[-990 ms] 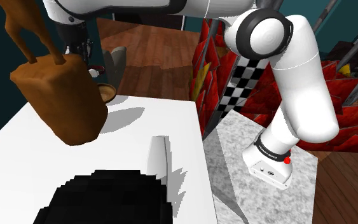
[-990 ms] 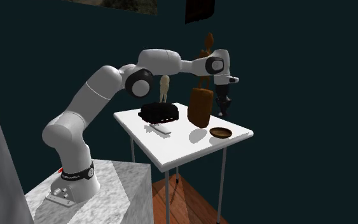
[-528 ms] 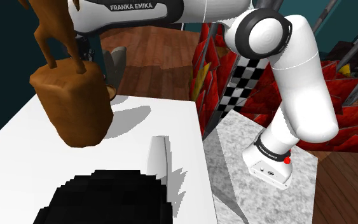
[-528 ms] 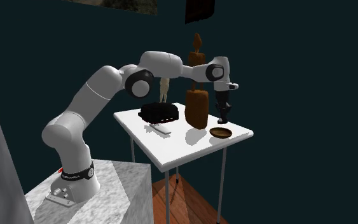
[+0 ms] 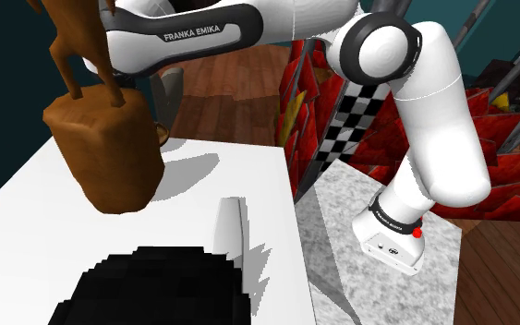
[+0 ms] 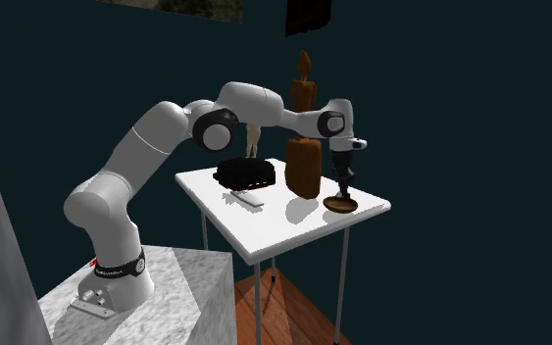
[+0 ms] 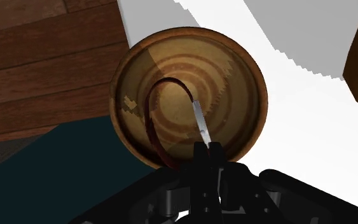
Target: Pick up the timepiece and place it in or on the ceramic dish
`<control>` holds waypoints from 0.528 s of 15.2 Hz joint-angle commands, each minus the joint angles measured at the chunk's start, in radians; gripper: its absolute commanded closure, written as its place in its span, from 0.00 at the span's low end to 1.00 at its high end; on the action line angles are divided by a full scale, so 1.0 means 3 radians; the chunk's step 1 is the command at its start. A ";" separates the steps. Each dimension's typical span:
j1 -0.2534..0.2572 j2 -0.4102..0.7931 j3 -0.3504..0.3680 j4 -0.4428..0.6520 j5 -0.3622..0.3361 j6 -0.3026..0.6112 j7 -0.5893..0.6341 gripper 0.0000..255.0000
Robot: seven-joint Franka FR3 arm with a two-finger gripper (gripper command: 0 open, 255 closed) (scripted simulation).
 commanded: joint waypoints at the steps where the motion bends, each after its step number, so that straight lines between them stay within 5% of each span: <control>1: 0.0001 -0.0003 0.0001 -0.0019 -0.0002 0.0016 0.0008 1.00; 6: 0.0001 -0.0003 0.0001 -0.0018 -0.0002 0.0016 0.0008 1.00; 7: 0.0001 -0.0003 0.0001 -0.0018 -0.0002 0.0016 0.0008 0.00; 8: 0.0001 -0.0003 0.0001 -0.0018 -0.0002 0.0016 0.0008 0.00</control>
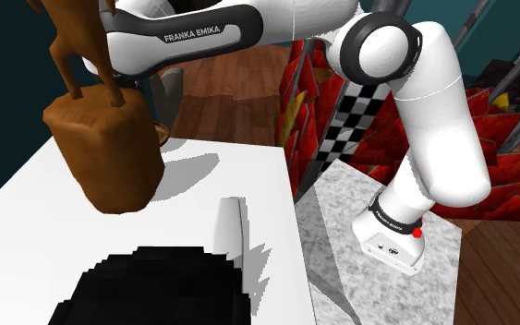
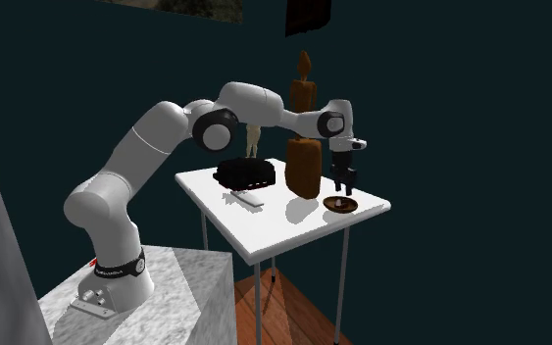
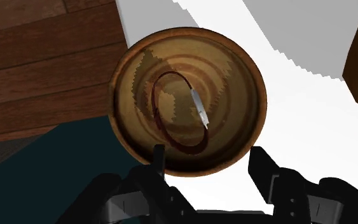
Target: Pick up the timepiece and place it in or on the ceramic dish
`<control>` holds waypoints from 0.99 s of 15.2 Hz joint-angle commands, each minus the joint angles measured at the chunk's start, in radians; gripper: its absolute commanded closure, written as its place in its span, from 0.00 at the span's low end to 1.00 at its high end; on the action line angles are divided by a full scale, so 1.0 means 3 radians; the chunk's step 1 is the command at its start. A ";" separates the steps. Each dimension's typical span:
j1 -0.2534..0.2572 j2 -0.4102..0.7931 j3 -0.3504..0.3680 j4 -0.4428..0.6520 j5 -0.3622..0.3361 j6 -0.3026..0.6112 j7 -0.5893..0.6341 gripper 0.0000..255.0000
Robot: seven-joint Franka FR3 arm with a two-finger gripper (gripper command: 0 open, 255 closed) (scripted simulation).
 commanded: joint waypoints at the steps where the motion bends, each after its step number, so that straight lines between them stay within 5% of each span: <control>1: 0.0000 0.0000 0.0000 0.0000 0.0000 0.0000 0.0000 0.00; 4: 0.0000 0.0000 0.0000 0.0000 0.0000 0.0000 0.0000 0.00; 8: 0.0054 -0.0080 0.0023 0.0290 0.0036 -0.0360 -0.0044 0.00; 15: 0.0054 -0.0080 0.0023 0.0290 0.0036 -0.0360 -0.0044 0.00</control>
